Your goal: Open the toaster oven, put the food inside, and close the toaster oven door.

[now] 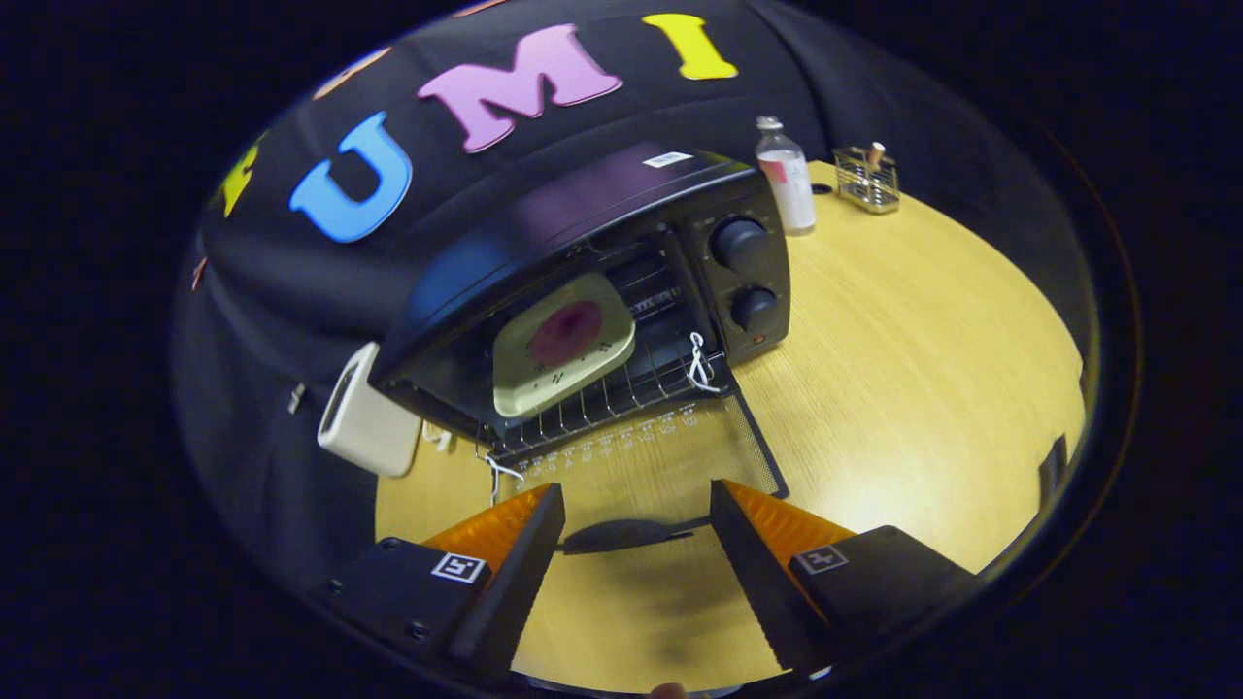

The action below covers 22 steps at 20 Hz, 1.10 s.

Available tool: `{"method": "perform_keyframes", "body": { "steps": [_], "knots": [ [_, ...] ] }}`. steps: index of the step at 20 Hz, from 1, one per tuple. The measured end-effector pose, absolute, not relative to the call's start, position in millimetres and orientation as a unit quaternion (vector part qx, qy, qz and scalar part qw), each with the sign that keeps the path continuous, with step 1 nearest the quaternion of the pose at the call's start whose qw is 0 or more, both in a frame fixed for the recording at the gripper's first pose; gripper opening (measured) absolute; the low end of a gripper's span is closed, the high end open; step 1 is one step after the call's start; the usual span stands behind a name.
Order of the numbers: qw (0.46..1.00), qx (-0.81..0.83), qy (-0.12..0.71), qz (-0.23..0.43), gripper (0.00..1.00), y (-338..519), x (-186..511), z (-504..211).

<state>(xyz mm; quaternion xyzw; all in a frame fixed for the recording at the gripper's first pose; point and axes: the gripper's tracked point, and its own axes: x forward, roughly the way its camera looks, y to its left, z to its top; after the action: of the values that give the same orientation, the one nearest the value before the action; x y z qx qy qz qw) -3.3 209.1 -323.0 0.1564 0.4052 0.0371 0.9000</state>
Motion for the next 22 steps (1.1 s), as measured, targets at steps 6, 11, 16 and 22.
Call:
{"method": "perform_keyframes", "body": {
  "steps": [6,11,16,22],
  "knots": [
    [0.893,0.041,0.443,0.074,0.99,222,-48,-352],
    [0.865,0.027,0.494,0.078,0.99,239,-71,-388],
    [0.85,0.004,0.523,0.065,1.0,242,-75,-422],
    [0.853,-0.002,0.521,0.037,0.99,242,-57,-434]
  ]
}}
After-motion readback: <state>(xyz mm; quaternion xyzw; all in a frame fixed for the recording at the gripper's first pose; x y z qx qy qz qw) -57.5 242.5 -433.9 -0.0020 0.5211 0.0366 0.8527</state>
